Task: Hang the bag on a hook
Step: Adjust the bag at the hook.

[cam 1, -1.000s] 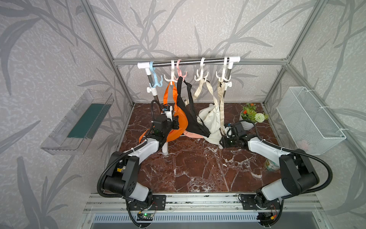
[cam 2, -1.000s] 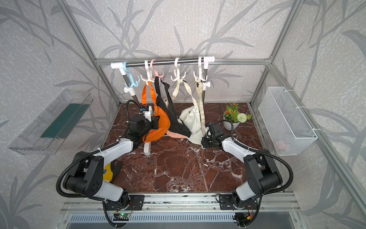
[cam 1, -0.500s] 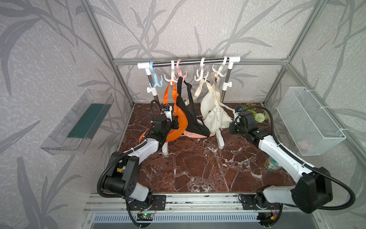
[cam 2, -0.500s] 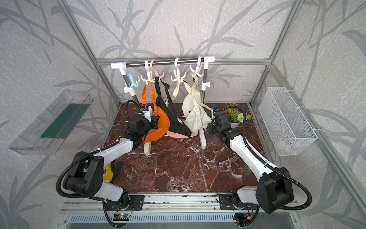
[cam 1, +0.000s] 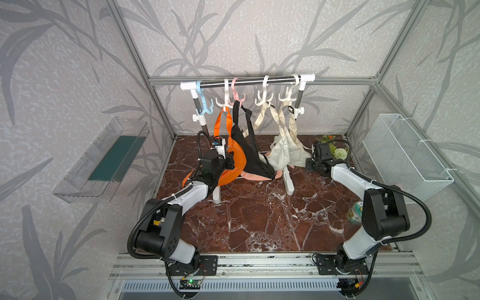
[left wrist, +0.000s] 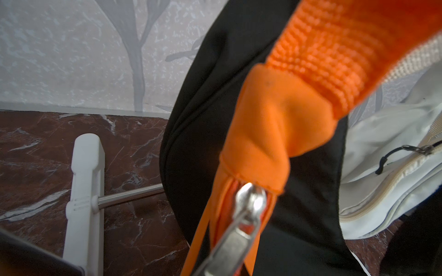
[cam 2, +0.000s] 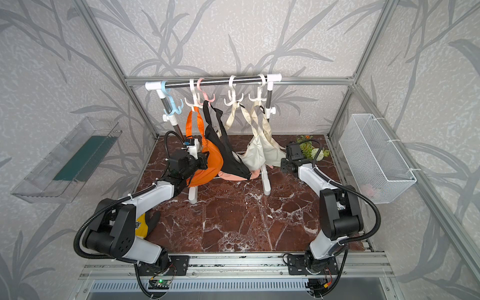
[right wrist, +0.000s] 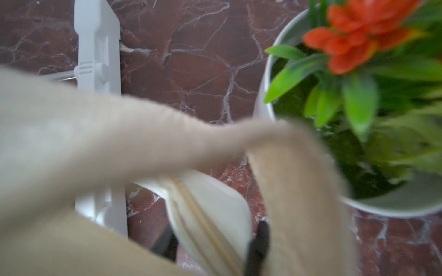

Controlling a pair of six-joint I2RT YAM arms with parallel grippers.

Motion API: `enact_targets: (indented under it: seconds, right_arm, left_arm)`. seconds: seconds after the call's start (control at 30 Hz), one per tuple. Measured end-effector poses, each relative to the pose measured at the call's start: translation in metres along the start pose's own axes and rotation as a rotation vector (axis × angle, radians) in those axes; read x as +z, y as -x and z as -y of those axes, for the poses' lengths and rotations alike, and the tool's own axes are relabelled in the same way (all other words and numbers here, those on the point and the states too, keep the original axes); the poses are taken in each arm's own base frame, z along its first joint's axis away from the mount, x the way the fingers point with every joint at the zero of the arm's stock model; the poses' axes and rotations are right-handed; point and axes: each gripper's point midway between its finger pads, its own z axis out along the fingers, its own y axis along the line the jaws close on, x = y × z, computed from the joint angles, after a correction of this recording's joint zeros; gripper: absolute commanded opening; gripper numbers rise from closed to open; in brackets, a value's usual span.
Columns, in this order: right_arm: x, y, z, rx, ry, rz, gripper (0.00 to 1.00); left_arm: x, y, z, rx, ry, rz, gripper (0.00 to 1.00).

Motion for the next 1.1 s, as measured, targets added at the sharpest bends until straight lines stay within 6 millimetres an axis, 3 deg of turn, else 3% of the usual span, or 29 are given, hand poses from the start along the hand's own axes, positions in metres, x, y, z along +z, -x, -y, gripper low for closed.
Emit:
enact_targets:
  seconds: [0.13,0.23,0.33,0.4,0.47,0.67,0.77,0.87,0.93,1.0,1.1]
  right_arm:
    - [-0.018,-0.005,-0.012,0.020,0.092,0.015,0.72]
    - [-0.053,-0.013,-0.026,0.026,0.167,0.053,0.71]
    - [-0.092,-0.012,-0.057,-0.006,0.252,0.125,0.68]
    - [-0.105,-0.015,-0.079,-0.019,0.317,0.145,0.64]
    - [-0.100,-0.020,-0.093,-0.022,0.344,0.127,0.62]
    - [-0.048,-0.041,-0.122,-0.050,0.336,-0.038,0.59]
    - [-0.039,-0.045,-0.141,-0.090,0.328,-0.064,0.62]
    - [-0.040,-0.045,-0.141,-0.103,0.277,-0.049,0.63]
    - [-0.040,-0.043,-0.127,-0.093,0.219,-0.034,0.47]
    - [-0.038,-0.041,-0.101,-0.059,0.160,-0.024,0.29]
    - [-0.035,-0.033,-0.057,-0.002,0.066,-0.008,0.24]
  left_arm:
    - [0.000,0.000,0.000,-0.004,0.000,0.001,0.00]
    - [0.000,0.000,-0.001,-0.005,0.001,0.001,0.00]
    - [0.000,0.001,-0.001,-0.005,0.003,0.002,0.00]
    - [0.000,0.001,-0.001,-0.005,0.003,0.002,0.00]
    - [0.000,0.001,-0.002,-0.005,0.003,0.002,0.00]
    - [0.000,0.001,-0.001,-0.005,0.002,0.002,0.00]
    - [0.000,0.001,-0.001,-0.006,0.001,0.002,0.00]
    - [0.000,0.001,-0.001,-0.008,-0.001,0.001,0.00]
    - [0.000,0.001,-0.001,-0.008,-0.001,0.001,0.00]
    - [0.000,0.001,-0.001,-0.008,-0.001,0.001,0.00]
    - [0.000,0.001,-0.001,-0.008,-0.001,0.001,0.00]
